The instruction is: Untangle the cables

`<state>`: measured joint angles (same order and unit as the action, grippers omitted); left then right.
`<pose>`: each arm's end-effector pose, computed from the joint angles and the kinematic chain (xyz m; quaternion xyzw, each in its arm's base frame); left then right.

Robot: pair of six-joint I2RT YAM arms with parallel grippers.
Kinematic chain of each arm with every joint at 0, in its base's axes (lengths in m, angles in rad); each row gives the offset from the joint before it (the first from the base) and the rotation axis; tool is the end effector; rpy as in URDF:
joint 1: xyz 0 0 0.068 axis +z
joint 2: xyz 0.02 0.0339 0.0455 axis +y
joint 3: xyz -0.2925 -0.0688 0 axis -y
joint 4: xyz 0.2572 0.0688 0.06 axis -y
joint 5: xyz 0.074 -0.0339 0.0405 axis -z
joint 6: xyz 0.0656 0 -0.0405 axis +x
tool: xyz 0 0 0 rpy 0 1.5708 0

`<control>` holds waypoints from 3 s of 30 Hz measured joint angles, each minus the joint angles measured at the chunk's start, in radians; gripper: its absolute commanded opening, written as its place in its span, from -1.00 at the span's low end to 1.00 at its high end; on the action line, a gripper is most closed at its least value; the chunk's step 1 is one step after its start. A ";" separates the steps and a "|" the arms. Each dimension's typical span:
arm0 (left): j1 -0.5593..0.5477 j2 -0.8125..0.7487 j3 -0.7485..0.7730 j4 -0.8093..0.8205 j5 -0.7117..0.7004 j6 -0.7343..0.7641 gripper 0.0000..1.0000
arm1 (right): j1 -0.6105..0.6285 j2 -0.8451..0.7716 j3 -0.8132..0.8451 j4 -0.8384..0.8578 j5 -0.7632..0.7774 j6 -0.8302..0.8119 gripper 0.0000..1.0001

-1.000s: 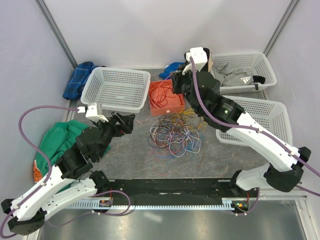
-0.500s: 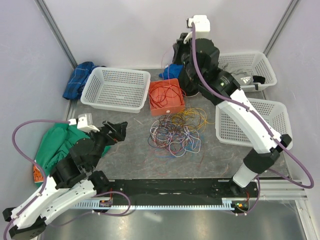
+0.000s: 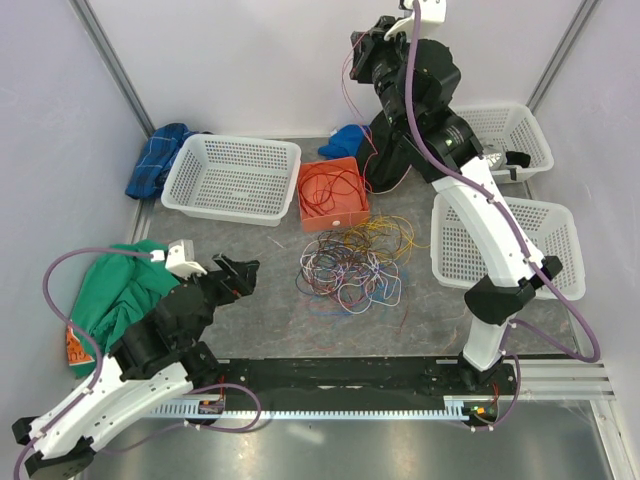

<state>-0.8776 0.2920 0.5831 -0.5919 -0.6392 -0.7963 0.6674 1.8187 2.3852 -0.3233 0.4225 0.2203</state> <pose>0.0876 -0.0442 0.2915 -0.1552 0.7712 -0.2488 0.5650 0.3359 0.2305 0.6179 0.0275 0.6240 0.2140 0.7510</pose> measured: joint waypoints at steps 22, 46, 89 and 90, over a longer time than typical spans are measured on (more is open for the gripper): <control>0.000 0.027 -0.061 -0.004 0.073 -0.088 0.99 | -0.103 0.130 0.123 0.312 -0.041 -0.004 -1.00; 0.000 0.074 -0.090 0.026 0.146 -0.158 0.99 | -0.117 0.150 -0.702 0.555 -0.135 0.061 -1.00; 0.000 0.084 -0.123 0.049 0.180 -0.201 0.99 | -0.187 0.211 -0.867 0.890 -0.325 0.411 -1.00; 0.000 0.087 -0.125 0.049 0.180 -0.202 0.99 | -0.187 0.223 -0.873 0.890 -0.328 0.411 -1.00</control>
<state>-0.8776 0.3786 0.4580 -0.5426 -0.4595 -0.9981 0.4805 2.0415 1.5124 0.5663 0.0940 0.6312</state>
